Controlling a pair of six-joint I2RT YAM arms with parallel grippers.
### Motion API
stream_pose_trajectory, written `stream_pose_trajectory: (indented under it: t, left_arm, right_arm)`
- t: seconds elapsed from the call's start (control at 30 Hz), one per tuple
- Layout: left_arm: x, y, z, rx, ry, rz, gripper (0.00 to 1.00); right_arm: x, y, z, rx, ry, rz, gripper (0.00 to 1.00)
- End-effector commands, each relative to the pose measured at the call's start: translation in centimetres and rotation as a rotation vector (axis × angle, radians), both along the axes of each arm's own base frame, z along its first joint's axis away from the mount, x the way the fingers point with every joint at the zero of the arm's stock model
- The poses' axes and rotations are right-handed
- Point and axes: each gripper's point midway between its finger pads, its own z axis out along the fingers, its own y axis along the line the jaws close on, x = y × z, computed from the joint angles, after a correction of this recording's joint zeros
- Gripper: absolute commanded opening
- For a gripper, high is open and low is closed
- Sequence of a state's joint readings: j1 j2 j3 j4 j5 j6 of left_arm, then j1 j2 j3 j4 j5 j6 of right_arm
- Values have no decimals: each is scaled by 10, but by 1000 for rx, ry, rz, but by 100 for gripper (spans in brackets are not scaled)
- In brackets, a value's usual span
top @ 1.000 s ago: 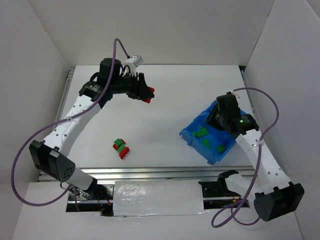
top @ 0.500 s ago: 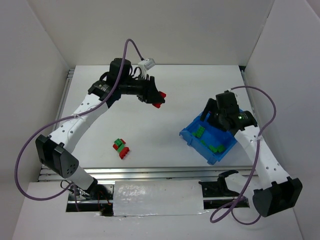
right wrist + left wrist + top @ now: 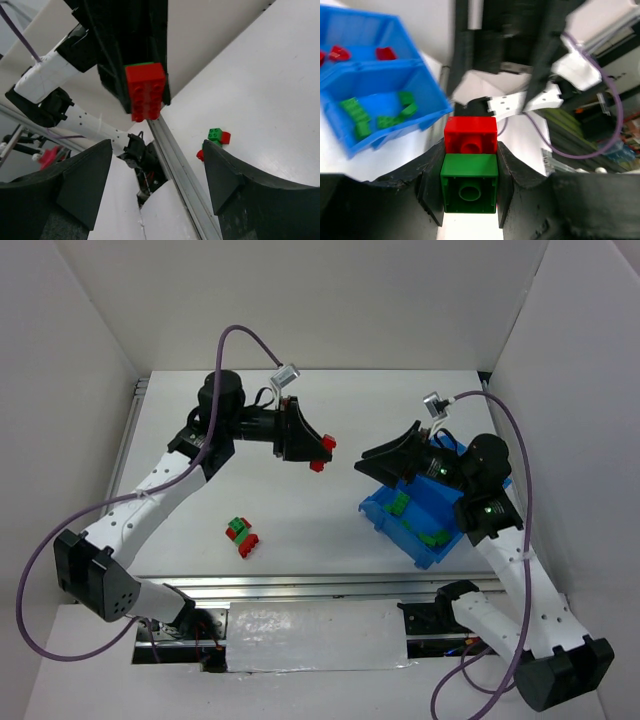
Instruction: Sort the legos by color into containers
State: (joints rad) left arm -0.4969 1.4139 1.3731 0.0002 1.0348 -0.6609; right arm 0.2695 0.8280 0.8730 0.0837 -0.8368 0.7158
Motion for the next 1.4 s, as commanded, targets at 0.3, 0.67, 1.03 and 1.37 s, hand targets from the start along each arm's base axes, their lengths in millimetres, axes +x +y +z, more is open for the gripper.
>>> stream_pose_trajectory:
  t: [0.3, 0.67, 1.03, 1.37]
  left_arm:
    - [-44, -6, 25, -87, -92, -127, 0]
    - [-50, -10, 20, -72, -81, -141, 0]
    - [-46, -5, 24, -31, -157, -85, 99]
    - [-48, 7, 22, -4, -185, -45, 99]
  right_arm:
    - [-19, 41, 57, 123, -127, 188, 71]
    - [-26, 56, 55, 138, -129, 238, 30]
    - [-24, 55, 46, 102, -152, 246, 0]
    - [-21, 37, 32, 17, -178, 269, 0]
